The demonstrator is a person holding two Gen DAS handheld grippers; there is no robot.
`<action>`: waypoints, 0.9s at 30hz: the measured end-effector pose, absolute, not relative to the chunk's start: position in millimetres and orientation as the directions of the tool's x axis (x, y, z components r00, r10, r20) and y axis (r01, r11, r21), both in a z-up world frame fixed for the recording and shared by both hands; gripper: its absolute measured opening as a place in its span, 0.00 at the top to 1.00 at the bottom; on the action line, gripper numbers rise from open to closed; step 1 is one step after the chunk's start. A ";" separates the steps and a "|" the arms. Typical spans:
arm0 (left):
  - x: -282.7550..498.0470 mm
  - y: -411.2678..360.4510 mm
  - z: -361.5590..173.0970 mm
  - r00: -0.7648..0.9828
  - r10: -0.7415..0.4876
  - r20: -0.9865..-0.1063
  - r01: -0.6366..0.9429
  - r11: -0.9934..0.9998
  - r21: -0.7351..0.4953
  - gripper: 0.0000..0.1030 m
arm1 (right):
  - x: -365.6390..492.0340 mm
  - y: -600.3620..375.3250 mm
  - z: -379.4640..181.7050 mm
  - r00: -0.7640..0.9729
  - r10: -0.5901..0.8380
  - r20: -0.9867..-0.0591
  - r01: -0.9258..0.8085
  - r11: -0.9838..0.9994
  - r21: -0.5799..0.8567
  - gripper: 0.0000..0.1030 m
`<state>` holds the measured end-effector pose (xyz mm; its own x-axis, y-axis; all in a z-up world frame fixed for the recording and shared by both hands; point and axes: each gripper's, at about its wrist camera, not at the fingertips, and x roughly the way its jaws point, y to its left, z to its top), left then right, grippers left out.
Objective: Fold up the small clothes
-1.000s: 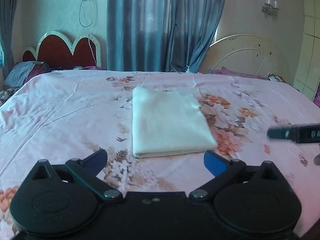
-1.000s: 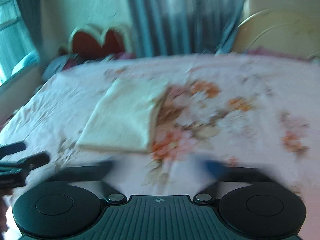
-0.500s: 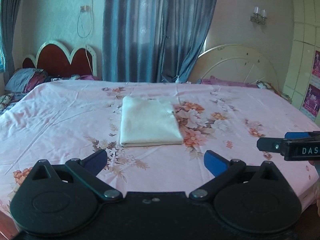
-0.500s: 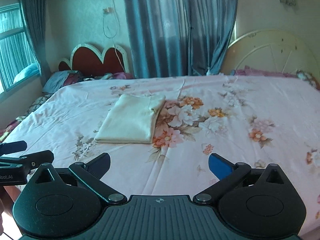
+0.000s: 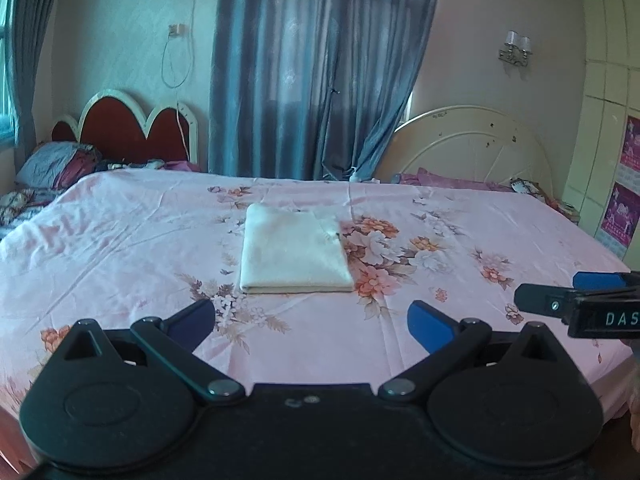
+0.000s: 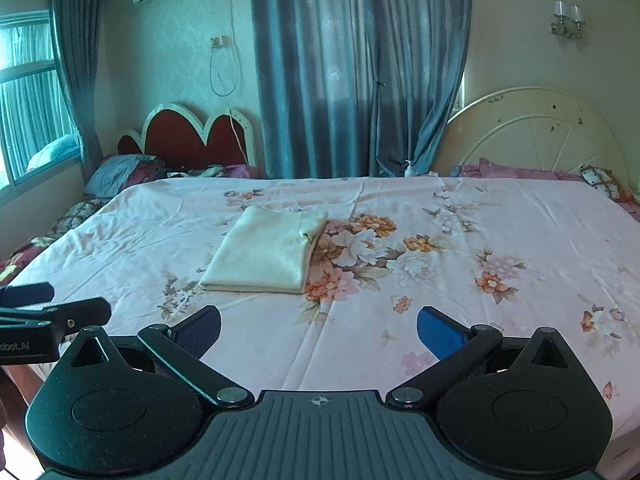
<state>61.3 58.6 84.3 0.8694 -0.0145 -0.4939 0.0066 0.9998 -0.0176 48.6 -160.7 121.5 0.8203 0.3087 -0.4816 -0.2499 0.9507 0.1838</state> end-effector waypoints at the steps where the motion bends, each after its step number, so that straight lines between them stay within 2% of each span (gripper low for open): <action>1: 60.8 57.0 85.0 0.871 -0.014 -0.491 0.010 1.000 -0.011 0.01 | 47.9 -160.9 121.5 0.820 0.307 -0.482 -0.249 0.951 0.183 0.00; 27: 61.9 51.2 89.8 0.883 -0.026 -0.469 0.038 0.999 0.016 0.01 | 51.0 -161.7 129.6 0.833 0.303 -0.463 -0.250 0.952 0.174 0.00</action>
<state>61.9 51.2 89.8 0.8829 -0.0265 -0.4688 0.0382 0.9991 0.0155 51.0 -161.7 129.6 0.8329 0.3032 -0.4631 -0.2499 0.9525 0.1741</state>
